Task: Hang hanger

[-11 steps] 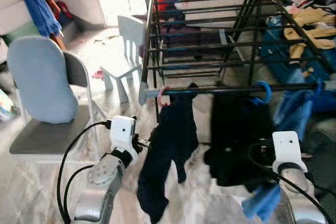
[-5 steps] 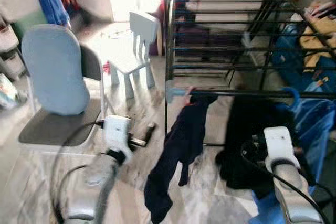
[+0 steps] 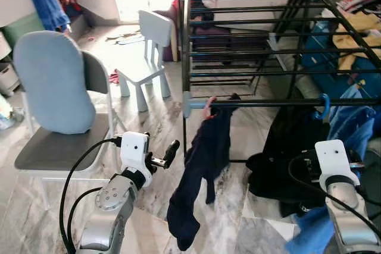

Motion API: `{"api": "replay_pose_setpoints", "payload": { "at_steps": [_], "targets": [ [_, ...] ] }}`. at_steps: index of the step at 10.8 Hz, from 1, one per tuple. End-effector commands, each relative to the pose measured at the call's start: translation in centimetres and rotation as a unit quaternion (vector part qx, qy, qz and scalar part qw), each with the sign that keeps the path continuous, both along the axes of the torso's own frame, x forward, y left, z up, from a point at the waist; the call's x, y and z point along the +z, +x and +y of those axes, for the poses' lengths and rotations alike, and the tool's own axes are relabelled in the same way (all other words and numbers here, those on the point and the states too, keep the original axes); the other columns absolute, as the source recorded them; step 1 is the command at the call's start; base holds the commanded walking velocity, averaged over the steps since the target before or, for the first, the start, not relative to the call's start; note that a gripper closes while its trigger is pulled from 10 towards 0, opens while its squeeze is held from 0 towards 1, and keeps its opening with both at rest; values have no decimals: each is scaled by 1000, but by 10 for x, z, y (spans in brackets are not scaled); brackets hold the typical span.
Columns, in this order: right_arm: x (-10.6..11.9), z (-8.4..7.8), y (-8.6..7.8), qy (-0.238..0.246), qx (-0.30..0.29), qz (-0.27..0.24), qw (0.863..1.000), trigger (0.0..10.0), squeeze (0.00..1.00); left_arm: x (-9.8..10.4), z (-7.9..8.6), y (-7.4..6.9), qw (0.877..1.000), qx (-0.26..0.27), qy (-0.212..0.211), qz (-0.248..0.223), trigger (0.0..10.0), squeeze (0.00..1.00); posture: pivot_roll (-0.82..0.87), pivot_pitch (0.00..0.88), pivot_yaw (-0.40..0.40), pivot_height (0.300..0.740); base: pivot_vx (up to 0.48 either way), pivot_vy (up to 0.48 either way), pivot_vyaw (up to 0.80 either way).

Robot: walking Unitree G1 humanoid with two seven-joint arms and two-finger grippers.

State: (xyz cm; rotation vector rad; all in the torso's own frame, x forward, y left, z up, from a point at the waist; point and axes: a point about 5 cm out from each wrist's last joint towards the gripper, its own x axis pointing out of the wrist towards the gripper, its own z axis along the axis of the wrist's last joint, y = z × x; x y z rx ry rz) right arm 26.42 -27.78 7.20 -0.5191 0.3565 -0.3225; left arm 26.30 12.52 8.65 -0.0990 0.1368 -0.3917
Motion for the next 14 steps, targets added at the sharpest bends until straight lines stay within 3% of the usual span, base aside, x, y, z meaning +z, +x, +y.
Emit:
{"api": "replay_pose_setpoints", "payload": {
  "at_steps": [1, 3, 4, 5, 6, 8, 14],
  "targets": [
    [1, -4, 4, 20, -2, 3, 1000, 10000, 0, 0, 0, 0, 1000, -4, 10, 2, 10000, 0, -184, 0, 34, 740, 0, 0, 0],
    [-9, 0, 15, 71, 26, 42, 996, 10000, 0, -1, -2, 0, 1000, -9, 12, 5, 10000, 0, -183, 0, 36, 740, 0, 0, 0],
    [-10, 2, 18, 69, 32, 46, 996, 10000, 0, -1, -2, 0, 1000, -10, 13, 5, 10000, 0, -180, 0, 37, 740, 0, 0, 0],
    [-13, 4, 21, 82, 40, 50, 995, 7608, 0, -2, -1, 1, 1000, -10, 15, 7, 10000, 0, -177, 0, 36, 740, 0, 0, 0],
    [-16, 4, 23, 95, 47, 55, 993, 0, 0, -2, -1, 0, 1000, -10, 17, 8, 10000, 0, -171, 0, 36, 740, 0, 0, 0],
    [-16, 5, 25, 106, 79, 62, 989, 0, 0, -3, -1, 0, 1000, -9, 21, 12, 10000, 0, -171, 0, 35, 740, 0, 0, 0],
    [-18, 5, 26, 119, 84, 58, 988, 0, 0, -5, -3, 1, 1000, -12, 23, 16, 10000, 0, -175, 0, 30, 740, 0, 0, 0]
  ]
}}
